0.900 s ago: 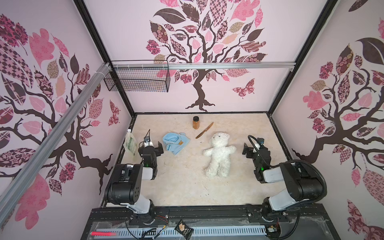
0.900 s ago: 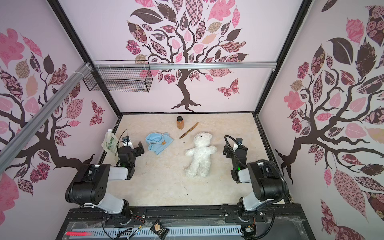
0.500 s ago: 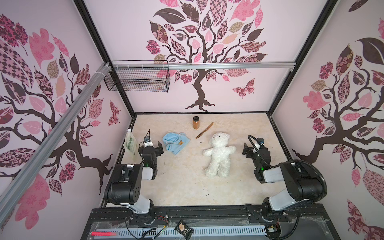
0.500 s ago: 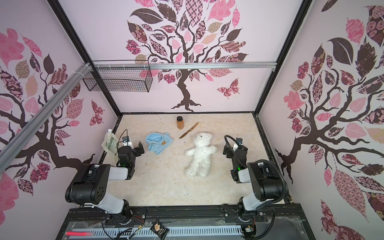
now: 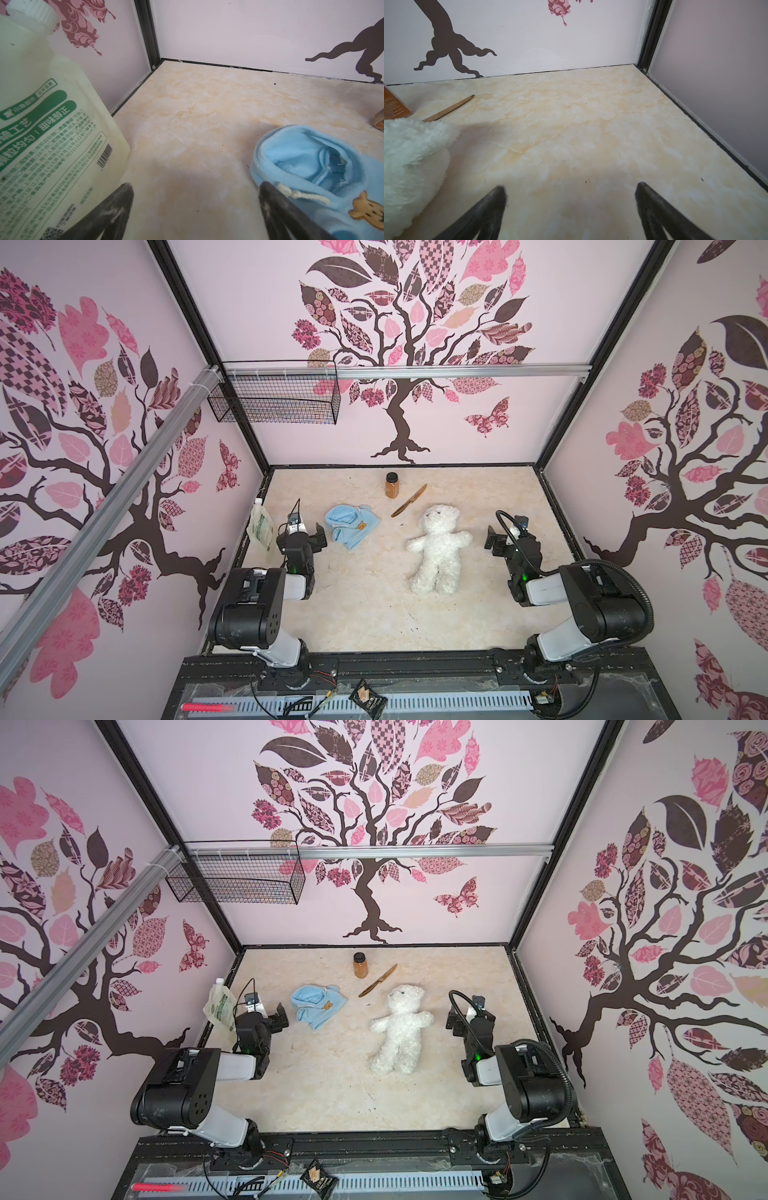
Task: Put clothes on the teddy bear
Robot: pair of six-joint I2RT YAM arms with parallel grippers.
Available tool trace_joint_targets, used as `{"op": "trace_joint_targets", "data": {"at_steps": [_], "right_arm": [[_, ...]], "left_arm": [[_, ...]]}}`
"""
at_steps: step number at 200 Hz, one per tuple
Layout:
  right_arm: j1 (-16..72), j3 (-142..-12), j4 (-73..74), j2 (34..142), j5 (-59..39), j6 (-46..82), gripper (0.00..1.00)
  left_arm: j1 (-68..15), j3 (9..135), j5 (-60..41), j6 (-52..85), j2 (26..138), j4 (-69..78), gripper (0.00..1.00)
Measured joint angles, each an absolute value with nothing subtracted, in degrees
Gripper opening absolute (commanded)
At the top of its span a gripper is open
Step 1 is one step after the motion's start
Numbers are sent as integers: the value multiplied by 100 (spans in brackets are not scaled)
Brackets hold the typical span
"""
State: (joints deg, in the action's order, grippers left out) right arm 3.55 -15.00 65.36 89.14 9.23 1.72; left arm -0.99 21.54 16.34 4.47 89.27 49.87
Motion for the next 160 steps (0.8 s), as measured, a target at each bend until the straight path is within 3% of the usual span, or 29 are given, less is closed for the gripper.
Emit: {"op": "trace_joint_targets", "data": {"at_steps": [88, 129, 160], "right_arm": [[408, -1474, 6560, 8796, 1094, 172, 100], [473, -1594, 5365, 7317, 2169, 1057, 100], [421, -2049, 4093, 6112, 1732, 2276, 96]], "left_arm": [[-102, 2147, 1702, 436, 8593, 4783, 97], [-99, 2871, 2340, 1249, 7369, 2731, 97], [-137, 3450, 1955, 1929, 7373, 1835, 95]]}}
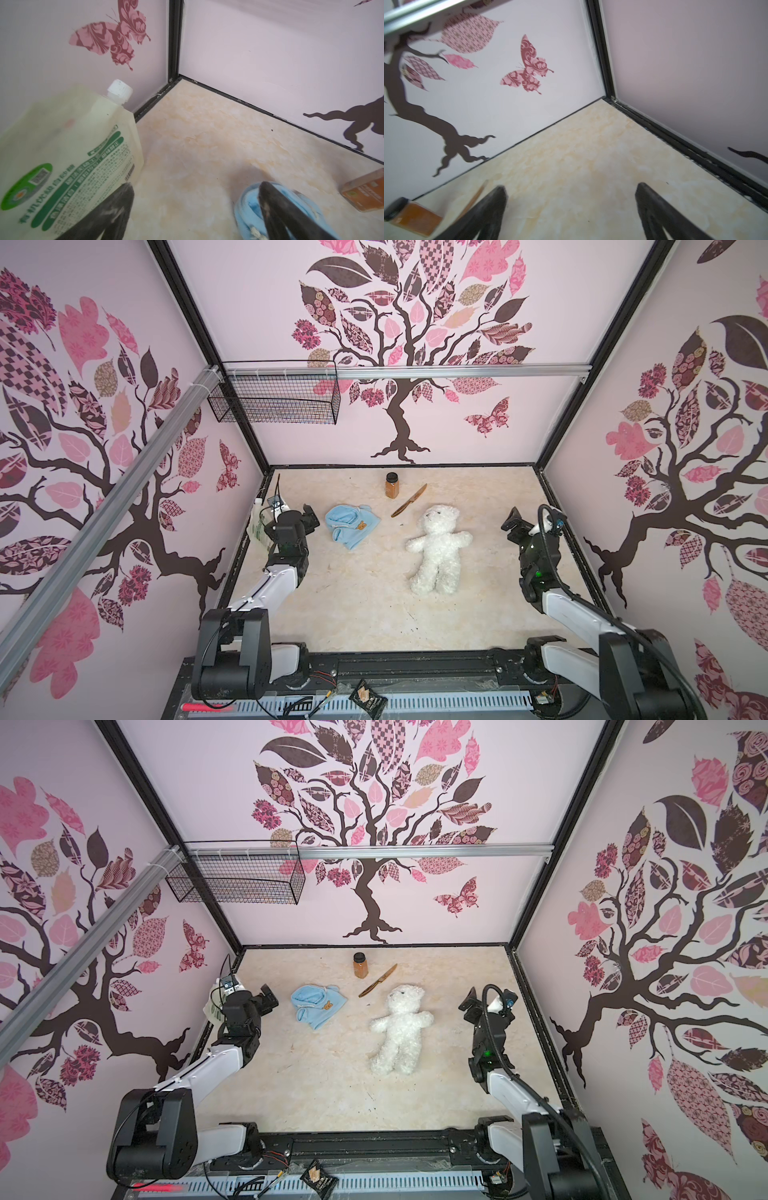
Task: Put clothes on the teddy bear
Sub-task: 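Move the left gripper toward the blue hoodie while the right reaches the bear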
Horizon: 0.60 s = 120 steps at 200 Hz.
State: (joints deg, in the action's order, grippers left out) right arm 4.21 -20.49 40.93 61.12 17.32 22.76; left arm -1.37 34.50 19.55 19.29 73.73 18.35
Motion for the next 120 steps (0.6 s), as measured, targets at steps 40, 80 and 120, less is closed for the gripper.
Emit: {"op": "trace_joint_targets", "data": {"at_steps": [40, 80, 120], "right_arm": [[2071, -2902, 2344, 5959, 1369, 2613, 98], [3194, -2751, 1411, 5979, 1365, 2882, 99], [3179, -2556, 1664, 7019, 989, 3081, 100]], "left_arm": [[-961, 3446, 768, 2930, 7332, 1323, 92], [-2429, 3450, -128, 3487, 7011, 1066, 92], [-2956, 3450, -331, 3562, 6801, 602, 92]]}}
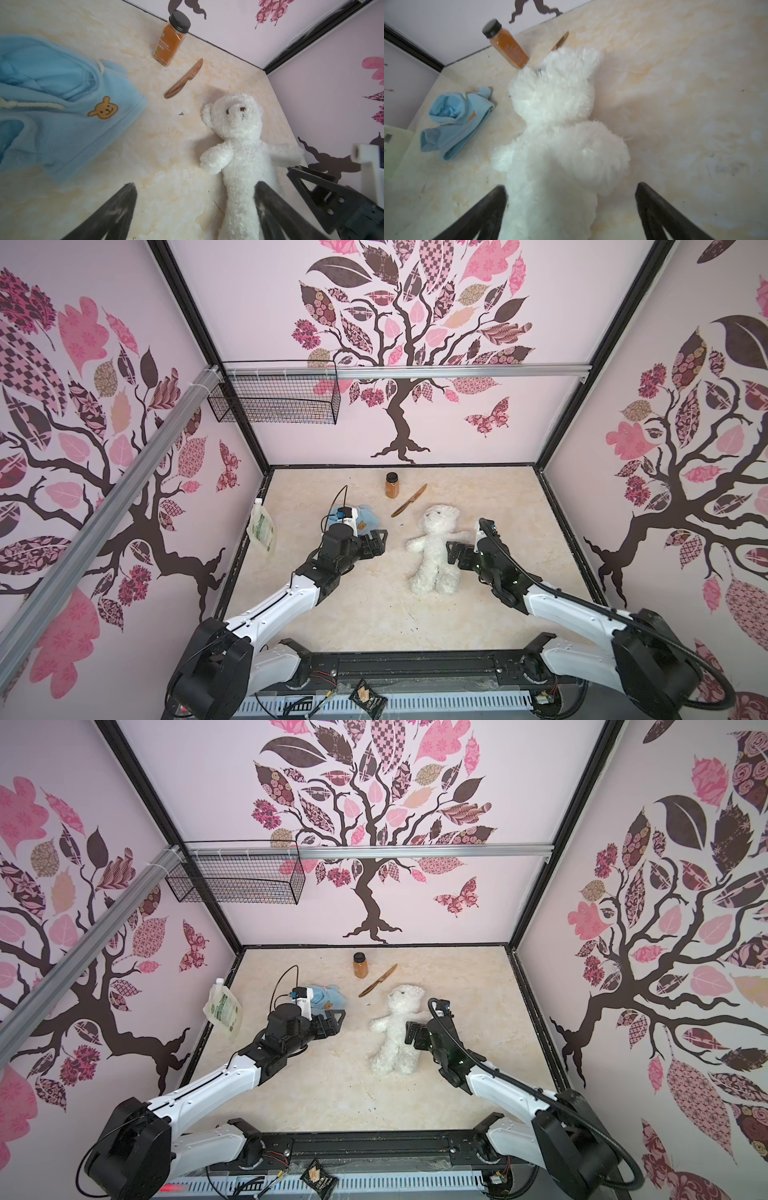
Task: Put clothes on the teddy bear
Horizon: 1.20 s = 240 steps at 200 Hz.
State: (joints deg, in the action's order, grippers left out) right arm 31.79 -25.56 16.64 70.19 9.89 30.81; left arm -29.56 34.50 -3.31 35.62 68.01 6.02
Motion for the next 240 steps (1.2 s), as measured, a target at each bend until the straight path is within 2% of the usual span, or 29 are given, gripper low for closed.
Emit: {"op": "trace_joint_targets", "data": {"at_steps": [19, 53, 68, 78, 111, 150, 196, 240], "right_arm": [[3179, -2600, 2023, 7717, 773, 3107, 91], [3129, -2705, 2969, 8493, 231, 3105, 47], [3011, -2565, 3562, 8519, -228, 3035, 36], [2821, -2427, 3909, 8523, -631, 2974, 31], [2143, -2045, 4853, 8479, -2182, 2834, 28], [2110, -2016, 5192, 7620, -3420, 2567, 22], [2112, -2668, 5094, 6132, -4145, 2307, 16], [2112, -3216, 5037, 5636, -4654, 2141, 14]], "left_arm": [[-2967, 3450, -355, 3551, 6785, 366, 92], [-2967, 3450, -349, 3461, 6624, -27, 93], [-2967, 3450, -309, 3439, 6479, -198, 93], [-2967, 3450, -268, 3444, 6388, -276, 93], [-2967, 3446, -115, 3701, 6160, -379, 94], [-2954, 3439, 93, 3955, 5778, -558, 96], [-2853, 3439, 333, 4018, 5297, -698, 95], [-2849, 3439, 340, 4066, 5288, -729, 96]]}}
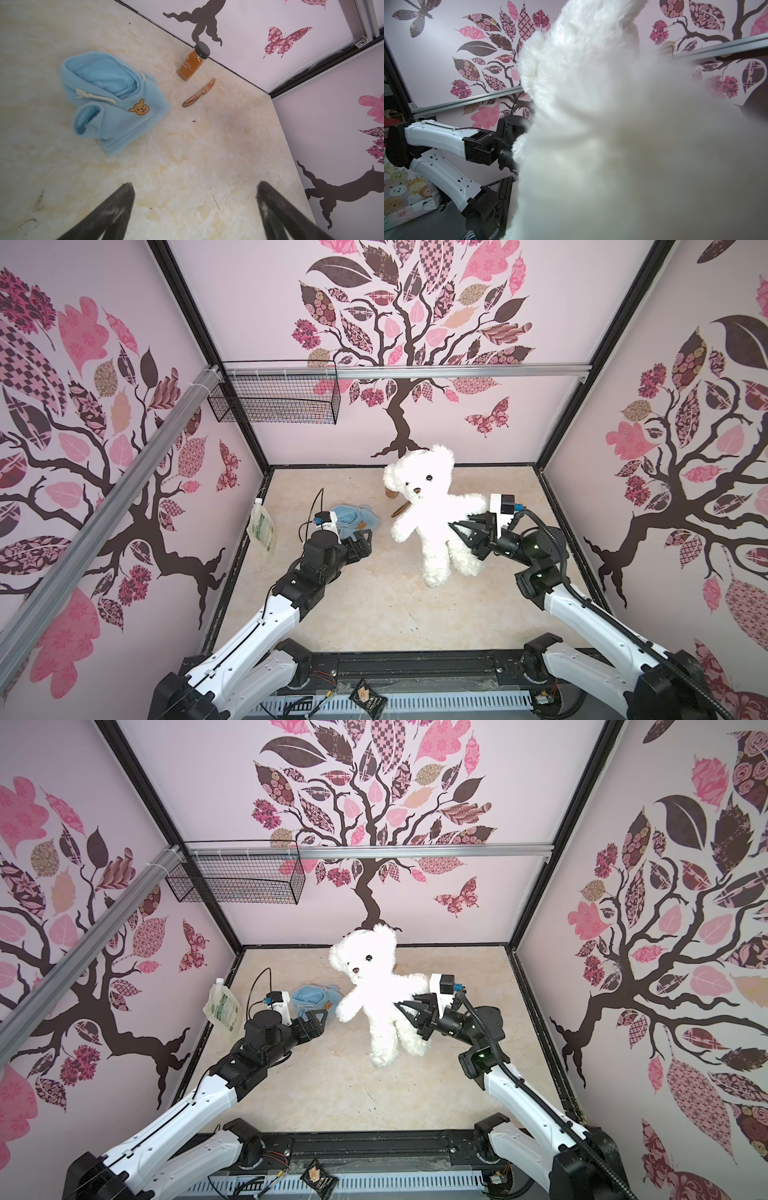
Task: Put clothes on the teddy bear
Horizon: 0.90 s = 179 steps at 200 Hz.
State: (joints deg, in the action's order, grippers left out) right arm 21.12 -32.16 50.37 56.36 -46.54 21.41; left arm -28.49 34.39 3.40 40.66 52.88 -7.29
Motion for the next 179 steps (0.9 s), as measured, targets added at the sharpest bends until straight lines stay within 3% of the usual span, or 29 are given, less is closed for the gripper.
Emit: {"op": "trace_joint_targets", "data": {"at_steps": [52, 88, 179], "right_arm": [[2112, -3055, 4875, 5778, -4772, 2056, 13], [2016, -2683, 4571, 6047, -4333, 2154, 15], [1608, -2204, 3621, 7874, -3640, 3385, 18]], "left_arm": [[-2849, 3439, 340, 4073, 5301, -781, 96], [-2849, 3439, 344, 4073, 5301, -786, 96], [-2849, 3433, 296, 4193, 5505, -676, 95]]}}
